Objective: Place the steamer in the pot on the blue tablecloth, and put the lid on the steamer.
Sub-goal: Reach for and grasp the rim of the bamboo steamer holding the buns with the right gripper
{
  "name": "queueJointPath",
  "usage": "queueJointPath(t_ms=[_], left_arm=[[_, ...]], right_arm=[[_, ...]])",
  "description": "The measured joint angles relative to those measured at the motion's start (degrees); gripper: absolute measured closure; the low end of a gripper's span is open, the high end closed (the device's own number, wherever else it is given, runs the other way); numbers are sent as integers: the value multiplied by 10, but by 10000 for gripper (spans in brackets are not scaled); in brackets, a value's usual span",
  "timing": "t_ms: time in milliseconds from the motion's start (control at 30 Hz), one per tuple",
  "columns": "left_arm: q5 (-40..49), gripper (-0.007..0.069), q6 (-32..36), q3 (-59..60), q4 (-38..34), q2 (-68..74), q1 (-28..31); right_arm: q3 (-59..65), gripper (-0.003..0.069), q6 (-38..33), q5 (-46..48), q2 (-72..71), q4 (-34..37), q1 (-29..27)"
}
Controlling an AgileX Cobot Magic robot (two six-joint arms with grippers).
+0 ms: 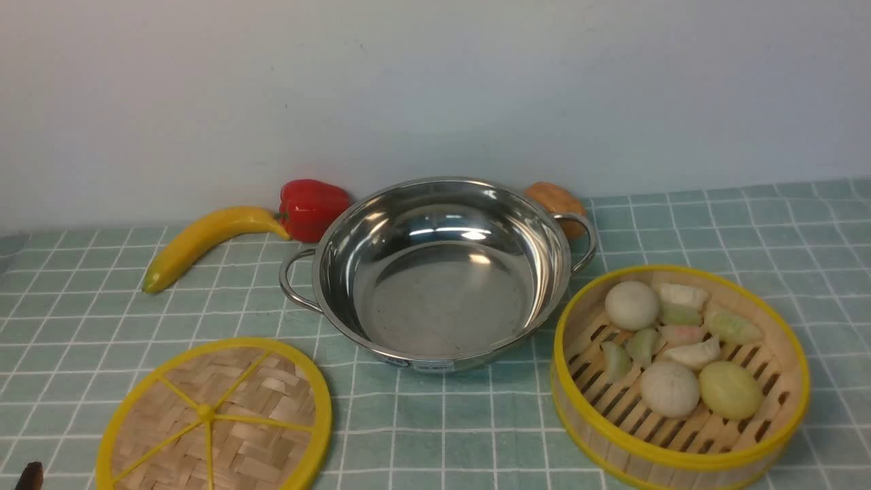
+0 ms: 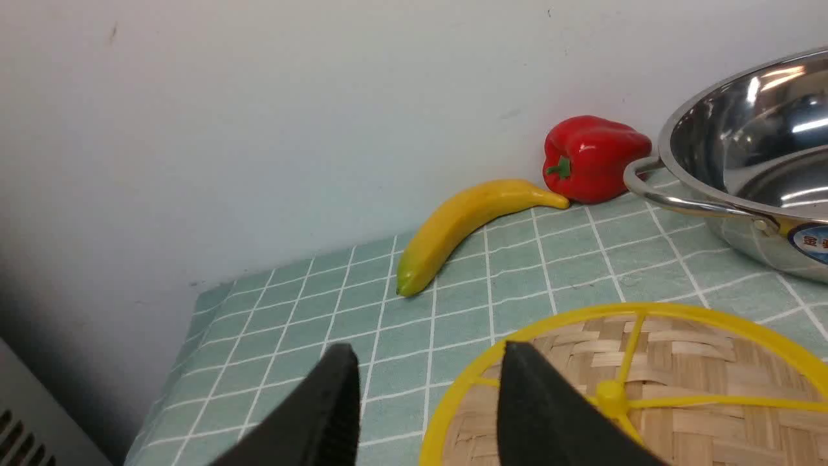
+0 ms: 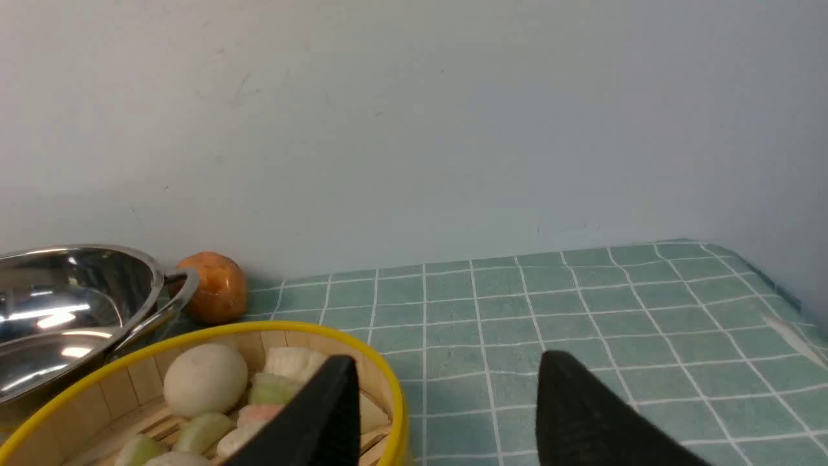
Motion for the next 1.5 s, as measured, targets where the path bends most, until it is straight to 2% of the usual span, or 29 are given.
queueJointPath(t_ms=[433,733,1000,1233,1267,1500], left_arm=[[0,340,0,0,0,0,0],[0,340,0,0,0,0,-52],[0,340,0,0,0,0,-57],[-9,340,1,0,9,0,-57],[-38,340,-17,0,-10,0,-57],[-178,340,-136,0,-114,0,-57]], right_arm=[[0,280,0,0,0,0,0],[0,280,0,0,0,0,0],[0,280,-9,0,0,-19,0],[1,280,70,-22,0,76,0],[1,280,100,-42,0,115,0],[1,280,191,-143,0,216,0]])
